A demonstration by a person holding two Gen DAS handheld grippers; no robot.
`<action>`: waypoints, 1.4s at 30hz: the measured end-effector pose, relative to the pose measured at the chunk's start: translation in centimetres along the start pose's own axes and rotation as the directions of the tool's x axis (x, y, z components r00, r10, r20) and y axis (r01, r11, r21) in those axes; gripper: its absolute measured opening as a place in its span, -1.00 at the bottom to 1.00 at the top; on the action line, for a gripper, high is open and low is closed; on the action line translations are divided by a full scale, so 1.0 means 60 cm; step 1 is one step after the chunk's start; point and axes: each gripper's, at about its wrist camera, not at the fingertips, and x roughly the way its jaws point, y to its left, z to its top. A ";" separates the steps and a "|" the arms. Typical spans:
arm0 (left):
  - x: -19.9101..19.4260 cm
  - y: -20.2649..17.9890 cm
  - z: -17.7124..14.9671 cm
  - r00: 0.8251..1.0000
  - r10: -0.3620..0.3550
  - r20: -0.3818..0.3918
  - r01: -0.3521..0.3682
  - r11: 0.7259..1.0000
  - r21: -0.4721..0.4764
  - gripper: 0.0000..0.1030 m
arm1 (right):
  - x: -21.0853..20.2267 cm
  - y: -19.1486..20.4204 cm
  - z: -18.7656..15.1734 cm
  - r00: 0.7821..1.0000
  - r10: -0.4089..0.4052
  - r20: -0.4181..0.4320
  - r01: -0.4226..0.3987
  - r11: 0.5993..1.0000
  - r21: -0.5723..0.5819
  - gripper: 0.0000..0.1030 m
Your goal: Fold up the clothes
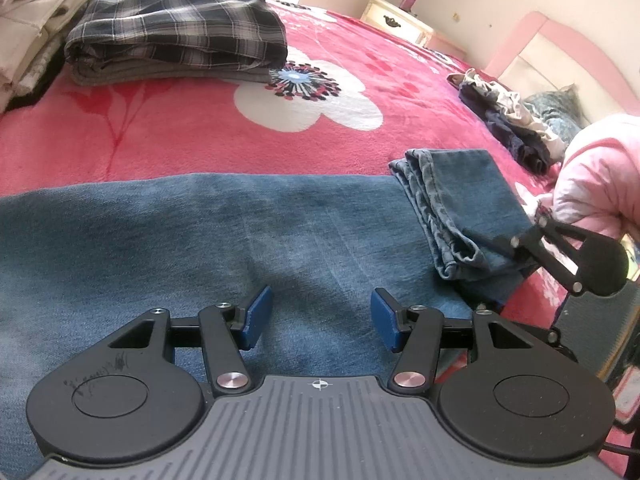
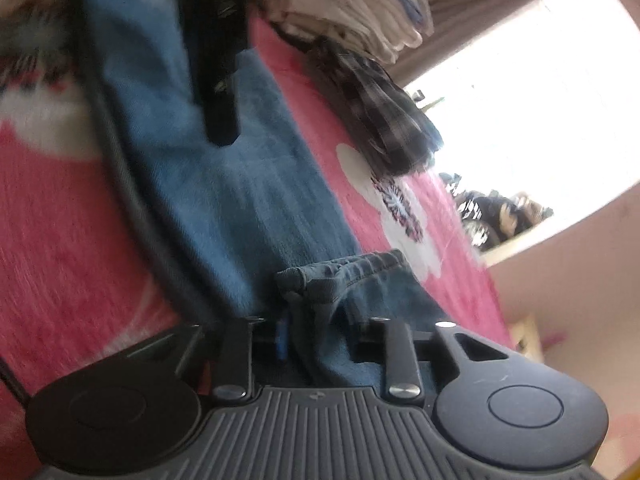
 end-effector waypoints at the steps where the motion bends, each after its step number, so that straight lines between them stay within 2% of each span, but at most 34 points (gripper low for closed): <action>1: 0.000 0.000 -0.001 1.000 0.000 0.000 0.000 1.000 0.001 0.07 | -0.002 -0.010 0.001 1.000 0.007 -0.005 -0.007 0.999 0.049 -0.62; 4: 0.000 0.000 -0.002 1.000 0.000 0.001 0.000 1.000 0.002 0.07 | -0.002 -0.028 0.000 1.000 0.009 -0.015 -0.007 0.989 0.146 -0.65; 8: 0.002 0.000 -0.003 1.000 0.002 0.003 -0.002 1.000 0.004 0.07 | 0.013 -0.015 -0.005 0.999 -0.006 -0.039 0.011 0.991 0.137 -0.61; 13: 0.003 -0.003 -0.004 1.000 0.006 0.002 -0.006 1.000 0.012 0.08 | 0.015 -0.002 -0.007 0.999 -0.045 -0.022 0.047 0.994 0.099 -0.60; 15: 0.002 -0.004 -0.005 1.000 0.009 0.003 -0.009 1.000 0.012 0.08 | 0.009 -0.016 -0.007 1.000 -0.028 -0.012 0.030 0.989 0.145 -0.66; 16: 0.002 -0.004 -0.005 1.000 0.010 0.003 -0.010 1.000 0.013 0.08 | 0.004 -0.025 -0.007 1.000 -0.028 -0.005 0.029 0.984 0.178 -0.76; 20: 0.003 -0.004 -0.005 1.000 0.012 0.004 -0.012 1.000 0.018 0.08 | -0.034 -0.069 0.003 0.994 -0.094 0.046 0.075 0.948 0.308 -0.83; 24: 0.003 -0.003 -0.005 1.000 0.011 0.005 -0.011 1.000 0.019 0.08 | -0.067 -0.122 0.010 0.984 -0.163 0.074 0.115 0.892 0.437 -0.85; 30: -0.005 -0.004 -0.001 1.000 0.018 0.022 -0.018 1.000 0.001 0.08 | -0.067 -0.170 0.003 0.984 -0.170 0.056 0.111 0.827 0.550 -0.86; 34: -0.049 -0.002 0.007 0.996 0.053 0.077 -0.053 0.999 0.006 0.08 | -0.065 -0.183 -0.001 0.982 -0.182 0.047 0.125 0.819 0.560 -0.86; 38: -0.119 0.030 -0.002 0.988 0.124 0.089 -0.118 0.991 -0.067 0.08 | -0.062 -0.196 -0.006 0.981 -0.192 0.041 0.132 0.800 0.585 -0.86; 40: -0.157 0.054 -0.019 0.975 0.199 0.096 -0.187 0.975 -0.121 0.08 | -0.057 -0.208 -0.008 0.982 -0.183 0.039 0.122 0.783 0.611 -0.86; 42: -0.197 0.083 -0.042 0.951 0.293 0.101 -0.272 0.945 -0.184 0.08 | -0.056 -0.222 -0.009 0.982 -0.187 0.039 0.122 0.772 0.623 -0.86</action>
